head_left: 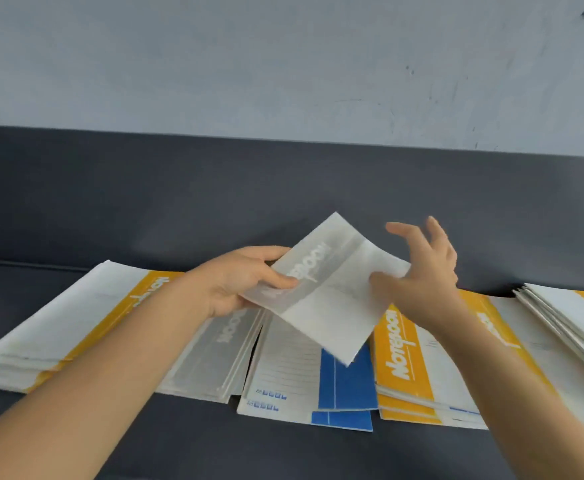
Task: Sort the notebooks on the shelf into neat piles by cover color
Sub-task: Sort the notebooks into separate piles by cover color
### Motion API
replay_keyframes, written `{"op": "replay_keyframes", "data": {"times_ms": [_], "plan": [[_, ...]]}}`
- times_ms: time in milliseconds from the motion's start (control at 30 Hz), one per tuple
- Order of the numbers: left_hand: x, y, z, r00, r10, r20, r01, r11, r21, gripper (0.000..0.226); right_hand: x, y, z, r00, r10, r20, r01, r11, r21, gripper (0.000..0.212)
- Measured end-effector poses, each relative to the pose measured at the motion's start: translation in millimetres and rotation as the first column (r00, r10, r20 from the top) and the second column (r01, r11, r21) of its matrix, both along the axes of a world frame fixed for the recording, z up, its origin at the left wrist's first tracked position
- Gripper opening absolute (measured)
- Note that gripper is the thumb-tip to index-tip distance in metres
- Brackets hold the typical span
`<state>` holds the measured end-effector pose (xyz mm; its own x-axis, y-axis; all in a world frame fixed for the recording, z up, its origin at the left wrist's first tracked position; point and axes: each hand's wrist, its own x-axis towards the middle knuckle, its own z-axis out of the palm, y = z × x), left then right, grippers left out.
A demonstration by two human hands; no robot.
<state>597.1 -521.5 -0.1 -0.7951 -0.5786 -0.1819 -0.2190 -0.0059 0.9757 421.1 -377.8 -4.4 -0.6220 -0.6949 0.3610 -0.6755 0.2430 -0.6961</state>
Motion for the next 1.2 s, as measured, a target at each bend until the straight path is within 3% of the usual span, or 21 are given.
{"op": "replay_keyframes", "data": {"times_ms": [67,200,233,300,367,433,533,600,733,800,900,967,1033,1100,1200], "plan": [[21.2,-15.3,5.7,0.998,-0.052,0.016,0.053,0.998,-0.035,0.037,28.2,-14.9,1.8,0.941,0.158,-0.299,-0.106,0.978,0.181,0.056],[48.4,-40.5,12.0,0.998,0.056,-0.002,-0.056,0.998,-0.025,0.026,74.2,-55.0,5.5,0.871,0.349,-0.344,-0.246,0.918,0.31,0.031],[54.9,-48.5,11.3,0.996,0.094,-0.015,-0.094,0.995,-0.015,0.028,79.8,-65.0,6.2,0.882,0.371,-0.29,-0.29,0.913,0.287,0.03],[70.5,-67.9,8.5,0.989,0.143,-0.021,-0.143,0.99,-0.009,0.039,89.3,-80.7,5.7,0.913,0.407,-0.018,-0.394,0.895,0.21,0.033],[86.9,-84.8,4.7,0.989,0.147,0.019,-0.146,0.988,-0.046,0.046,94.4,-90.1,1.2,0.883,0.394,0.256,-0.433,0.893,0.12,0.028],[98.0,-96.3,-1.1,0.988,0.145,0.051,-0.144,0.989,-0.028,0.047,103.4,-92.7,-2.8,0.828,0.352,0.435,-0.435,0.894,0.104,0.022],[102.6,-107.2,-9.8,0.98,0.176,0.092,-0.172,0.984,-0.057,0.037,118.0,-100.7,-14.0,0.741,0.292,0.605,-0.468,0.87,0.153,0.037],[101.5,-115.9,-13.0,0.981,0.159,0.109,-0.151,0.986,-0.071,0.026,124.2,-106.4,-20.6,0.695,0.295,0.656,-0.473,0.874,0.109,0.032],[101.1,-130.1,-9.8,0.987,0.15,0.05,-0.156,0.976,0.15,0.034,114.0,-111.9,-26.3,0.646,0.273,0.713,-0.276,0.954,-0.116,0.021],[100.8,-135.9,-10.6,0.989,0.147,-0.011,-0.146,0.985,0.092,0.036,108.8,-114.1,-31.6,0.708,0.154,0.69,-0.114,0.988,-0.103,0.019],[98.1,-134.8,-18.5,0.994,0.091,0.054,-0.071,0.955,-0.289,0.031,118.5,-120.3,-44.2,0.82,0.04,0.571,-0.04,0.999,-0.012,0.021],[90.6,-130.9,-31.8,0.977,0.076,0.199,0.054,0.817,-0.574,0.039,131.0,-124.8,-51.9,0.933,0.015,0.361,-0.052,0.994,0.094,0.027],[82.3,-120.8,-47.2,0.886,0.123,0.448,0.3,0.585,-0.754,0.056,141.2,-126.6,-58.5,0.999,0.036,0.04,-0.045,0.964,0.263,0.02],[76.2,-113.0,-64.0,0.765,0.148,0.627,0.519,0.435,-0.736,0.072,148.9,-125.5,-64.6,0.967,0.194,-0.166,-0.078,0.844,0.531,0.039],[75.3,-111.1,-71.9,0.706,0.133,0.695,0.602,0.405,-0.689,0.071,155.2,-117.4,-62.6,0.892,0.387,-0.234,-0.075,0.638,0.766,0.058]]}}
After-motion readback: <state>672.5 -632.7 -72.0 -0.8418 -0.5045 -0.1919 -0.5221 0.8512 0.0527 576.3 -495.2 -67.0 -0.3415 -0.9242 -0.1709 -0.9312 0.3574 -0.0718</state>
